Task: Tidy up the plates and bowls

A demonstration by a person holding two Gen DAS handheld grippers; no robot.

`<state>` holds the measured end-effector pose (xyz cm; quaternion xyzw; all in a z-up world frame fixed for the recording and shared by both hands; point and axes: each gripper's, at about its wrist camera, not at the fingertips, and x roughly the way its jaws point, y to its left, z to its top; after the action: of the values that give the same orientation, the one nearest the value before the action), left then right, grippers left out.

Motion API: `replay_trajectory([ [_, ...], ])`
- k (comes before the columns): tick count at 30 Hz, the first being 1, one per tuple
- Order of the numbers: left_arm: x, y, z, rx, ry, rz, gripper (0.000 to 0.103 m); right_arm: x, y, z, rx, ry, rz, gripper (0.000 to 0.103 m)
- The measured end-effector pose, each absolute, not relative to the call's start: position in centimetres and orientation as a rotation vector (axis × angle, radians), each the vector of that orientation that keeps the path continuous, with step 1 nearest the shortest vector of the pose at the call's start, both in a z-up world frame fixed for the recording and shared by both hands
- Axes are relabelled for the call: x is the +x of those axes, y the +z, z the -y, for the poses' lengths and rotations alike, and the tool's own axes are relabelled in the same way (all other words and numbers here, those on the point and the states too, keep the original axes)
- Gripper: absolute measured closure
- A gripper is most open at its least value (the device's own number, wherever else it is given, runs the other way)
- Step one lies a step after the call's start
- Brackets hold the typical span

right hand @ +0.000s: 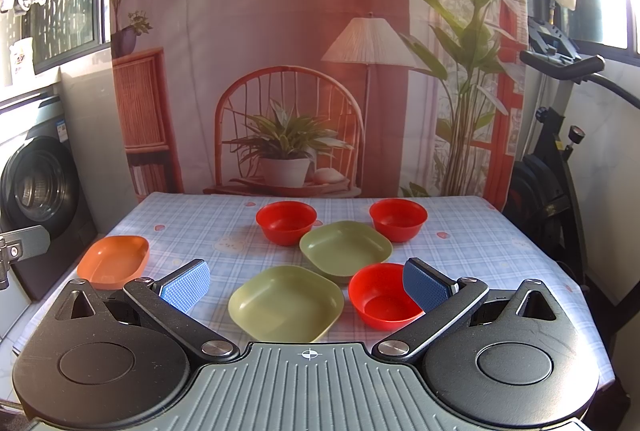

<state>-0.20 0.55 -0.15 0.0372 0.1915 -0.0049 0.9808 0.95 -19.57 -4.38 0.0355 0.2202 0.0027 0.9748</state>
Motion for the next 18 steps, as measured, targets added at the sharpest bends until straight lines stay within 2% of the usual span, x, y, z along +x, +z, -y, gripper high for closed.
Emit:
replay_trajectory([
  [8, 1.2, 0.2, -1.5, 0.060, -0.005, -0.407, 0.001, 1.9, -3.9, 20.3, 0.095, 0.039, -0.445, 0.000],
  [18, 6.7, 2.7, -4.4, 0.119, 0.082, -0.377, 0.001, 7.3, -1.8, 21.1, 0.129, 0.066, -0.336, 0.000],
])
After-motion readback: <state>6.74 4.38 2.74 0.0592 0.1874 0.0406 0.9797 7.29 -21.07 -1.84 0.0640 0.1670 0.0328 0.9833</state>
